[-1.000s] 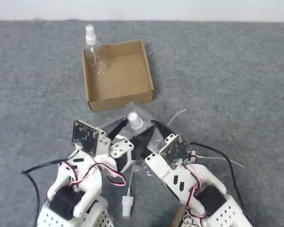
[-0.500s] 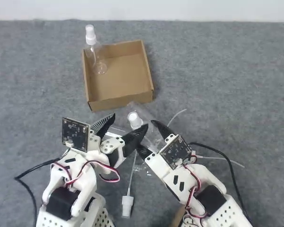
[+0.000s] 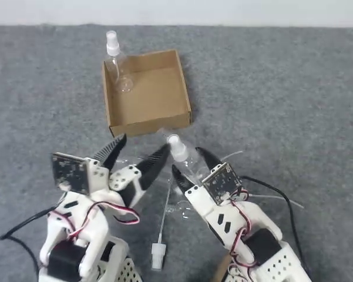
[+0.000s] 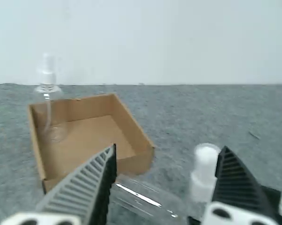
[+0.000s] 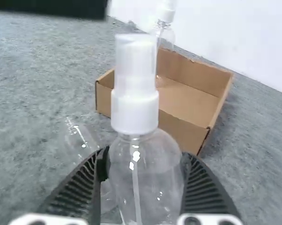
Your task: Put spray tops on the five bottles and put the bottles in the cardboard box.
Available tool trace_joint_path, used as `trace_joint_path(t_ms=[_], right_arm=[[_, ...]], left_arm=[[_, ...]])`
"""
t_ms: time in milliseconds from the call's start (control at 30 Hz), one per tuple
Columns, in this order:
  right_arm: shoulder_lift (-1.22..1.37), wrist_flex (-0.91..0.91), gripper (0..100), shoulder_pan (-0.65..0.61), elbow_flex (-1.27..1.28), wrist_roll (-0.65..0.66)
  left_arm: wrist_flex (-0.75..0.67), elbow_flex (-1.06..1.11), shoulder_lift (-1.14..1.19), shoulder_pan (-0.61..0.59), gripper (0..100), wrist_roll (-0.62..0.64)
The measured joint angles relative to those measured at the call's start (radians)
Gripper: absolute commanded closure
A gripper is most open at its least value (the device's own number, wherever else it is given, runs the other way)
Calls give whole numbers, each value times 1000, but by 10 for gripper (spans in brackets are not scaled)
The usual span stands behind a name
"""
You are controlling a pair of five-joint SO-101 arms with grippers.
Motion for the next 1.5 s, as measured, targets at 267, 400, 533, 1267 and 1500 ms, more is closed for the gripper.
trace_joint_path(t_ms=[267, 400, 533, 1267, 1500], right_arm=[[0, 0, 917, 38, 0, 0], [0, 0, 917, 37, 0, 0], [0, 0, 917, 37, 0, 0], [2, -204, 917, -26, 32, -155], [2, -236, 917, -41, 32, -155]], left_arm=[[0, 0, 0, -236, 687, 0], [0, 11, 0, -356, 687, 0], [0, 77, 0, -439, 687, 0], [0, 241, 0, -489, 686, 84], [0, 245, 8, -489, 687, 84]])
